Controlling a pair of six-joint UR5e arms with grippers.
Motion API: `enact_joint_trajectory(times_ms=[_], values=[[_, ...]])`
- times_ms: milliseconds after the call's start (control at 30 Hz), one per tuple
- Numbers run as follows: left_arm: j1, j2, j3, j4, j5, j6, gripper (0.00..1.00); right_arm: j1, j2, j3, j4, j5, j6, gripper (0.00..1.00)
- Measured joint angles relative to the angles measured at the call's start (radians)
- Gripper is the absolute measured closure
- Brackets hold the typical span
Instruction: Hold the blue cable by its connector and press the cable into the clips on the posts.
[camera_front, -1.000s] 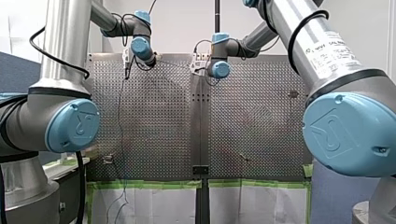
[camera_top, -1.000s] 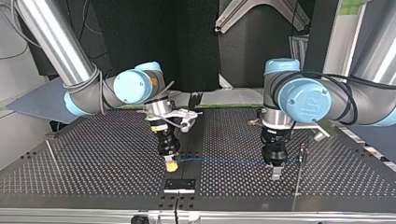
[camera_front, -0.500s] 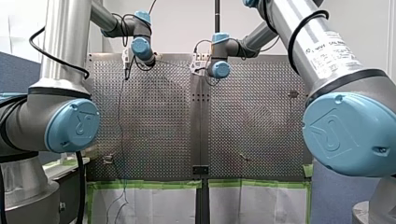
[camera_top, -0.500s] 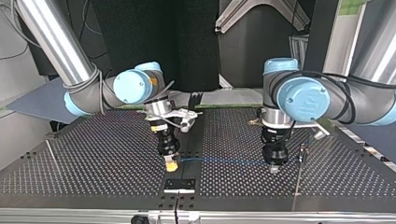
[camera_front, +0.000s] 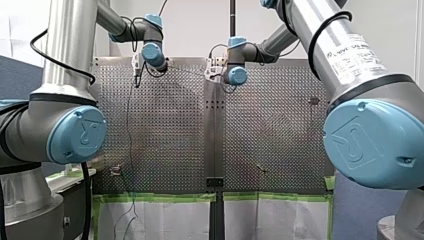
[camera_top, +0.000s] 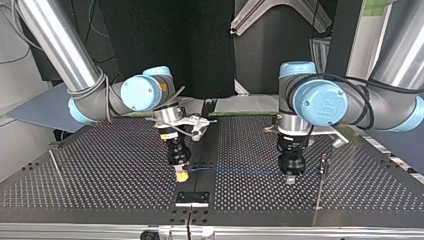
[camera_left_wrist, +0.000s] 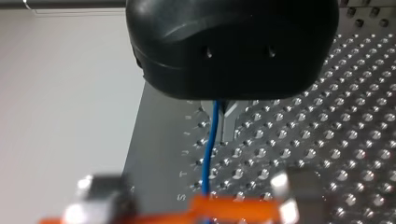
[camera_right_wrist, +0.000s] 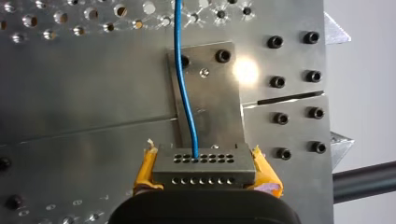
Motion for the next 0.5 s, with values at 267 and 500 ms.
enact_joint_trajectory(times_ms=[267,500], values=[[-0.032,-0.036,-0.025,0.020,-0.006,0.010,1.00,-0.005,0.000,0.052,-0.002,0.002,0.000,1.00],[-0.093,-0.102,-0.036,0.059,-0.060,0.025,1.00,-0.017,-0.001,0.121,-0.007,0.015,-0.004,1.00]])
